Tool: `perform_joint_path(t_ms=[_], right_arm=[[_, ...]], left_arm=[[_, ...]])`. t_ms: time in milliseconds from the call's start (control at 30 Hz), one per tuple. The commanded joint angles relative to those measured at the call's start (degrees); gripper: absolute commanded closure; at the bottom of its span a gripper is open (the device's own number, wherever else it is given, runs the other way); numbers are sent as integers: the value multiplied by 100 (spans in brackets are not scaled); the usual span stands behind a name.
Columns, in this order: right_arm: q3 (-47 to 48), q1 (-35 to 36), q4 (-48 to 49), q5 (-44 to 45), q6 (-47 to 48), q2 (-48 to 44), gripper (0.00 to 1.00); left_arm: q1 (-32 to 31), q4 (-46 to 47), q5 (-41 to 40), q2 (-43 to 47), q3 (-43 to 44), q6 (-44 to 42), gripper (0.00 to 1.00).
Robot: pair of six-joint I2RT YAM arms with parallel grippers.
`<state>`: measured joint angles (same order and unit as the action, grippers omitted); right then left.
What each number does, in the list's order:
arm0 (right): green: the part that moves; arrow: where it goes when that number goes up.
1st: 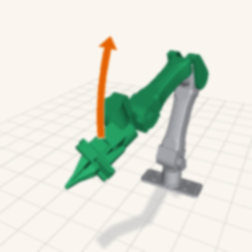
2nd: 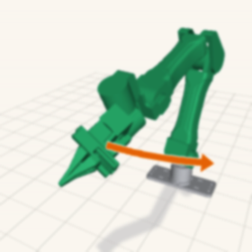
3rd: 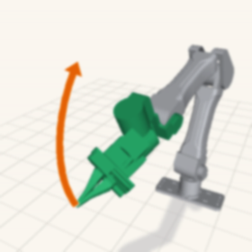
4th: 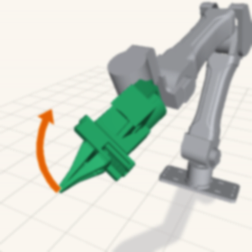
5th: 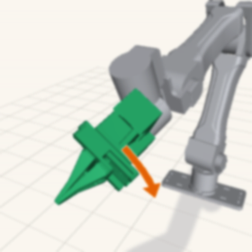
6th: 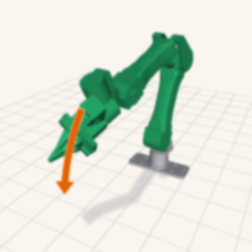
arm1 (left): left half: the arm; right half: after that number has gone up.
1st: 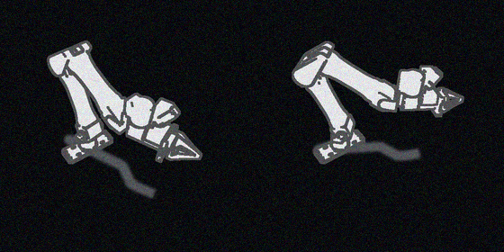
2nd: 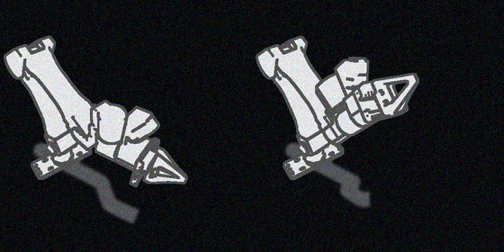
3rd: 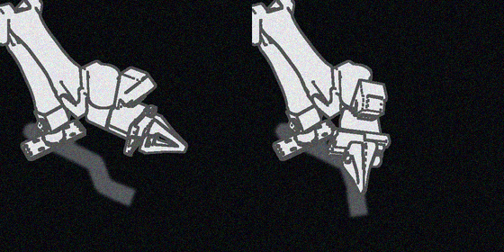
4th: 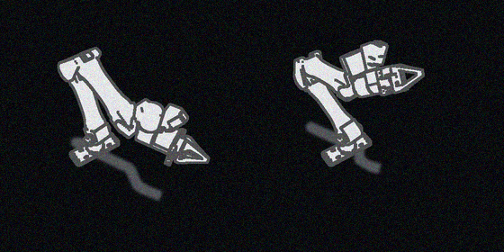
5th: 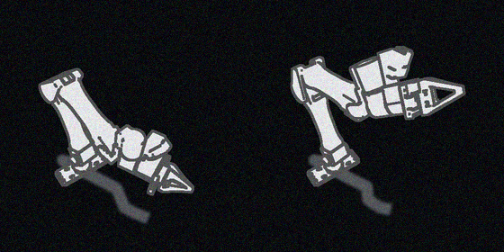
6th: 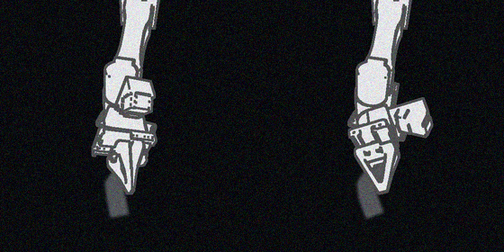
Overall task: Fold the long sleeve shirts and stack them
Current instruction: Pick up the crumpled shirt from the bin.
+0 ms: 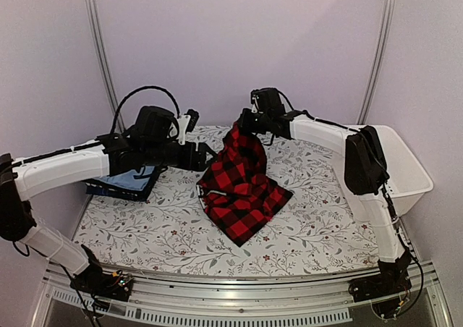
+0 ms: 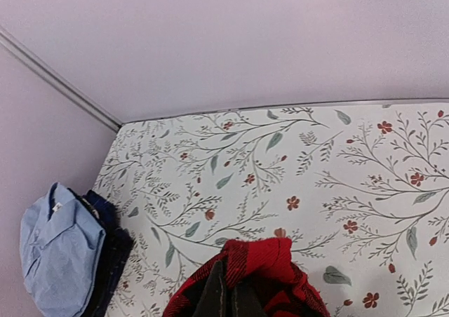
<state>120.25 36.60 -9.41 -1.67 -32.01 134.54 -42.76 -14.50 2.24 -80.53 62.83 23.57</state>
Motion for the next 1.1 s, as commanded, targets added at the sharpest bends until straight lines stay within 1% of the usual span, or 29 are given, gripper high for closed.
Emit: perform_joint_path(t_ms=[0, 67, 133, 167, 267, 333, 400, 433, 500, 600, 733, 800, 900, 1000, 1067], right_arm=[[371, -306, -90, 921, -157, 483, 100], [393, -387, -62, 1024, -150, 611, 100], [394, -481, -57, 870, -90, 670, 100], [394, -538, -81, 709, -76, 683, 98], [394, -561, -211, 376, 156, 574, 76], [377, -564, -359, 240, 321, 379, 59], [348, -566, -609, 137, 529, 181, 46], [296, -566, -727, 39, 635, 25, 42], [34, -566, -927, -42, 817, -233, 36], [-913, -558, -962, -158, 947, -893, 32], [-2697, -489, -615, -244, 1005, -1908, 31], [-3343, -416, -473, -281, 1004, -2365, 31], [-4102, -294, -341, -87, 1087, -2882, 31], [-4622, -256, -145, -379, 1097, -3119, 31], [-4762, -174, -106, -423, 1038, -3114, 32]], left_arm=[[64, 14, -61, -327, -56, 338, 19], [106, 29, 38, -518, -58, 465, 20], [136, 148, 299, -706, -36, 525, 22], [125, 234, 442, -801, -8, 560, 22], [77, 317, 717, -1111, 202, 582, 22], [14, 282, 763, -1369, 382, 553, 22], [-77, 189, 740, -1646, 575, 543, 22], [-115, 119, 728, -1799, 680, 550, 22], [-193, -55, 632, -2068, 862, 591, 23], [-320, -178, 475, -2349, 1043, 665, 23], [-518, -466, 264, -2743, 1392, 775, 23], [-645, -704, 90, -2954, 1642, 835, 19], [-755, -975, -90, -3261, 1909, 930, 16], [-825, -1175, -372, -3486, 2089, 1000, 14], [-825, -1178, -502, -3621, 2175, 1026, 14]])
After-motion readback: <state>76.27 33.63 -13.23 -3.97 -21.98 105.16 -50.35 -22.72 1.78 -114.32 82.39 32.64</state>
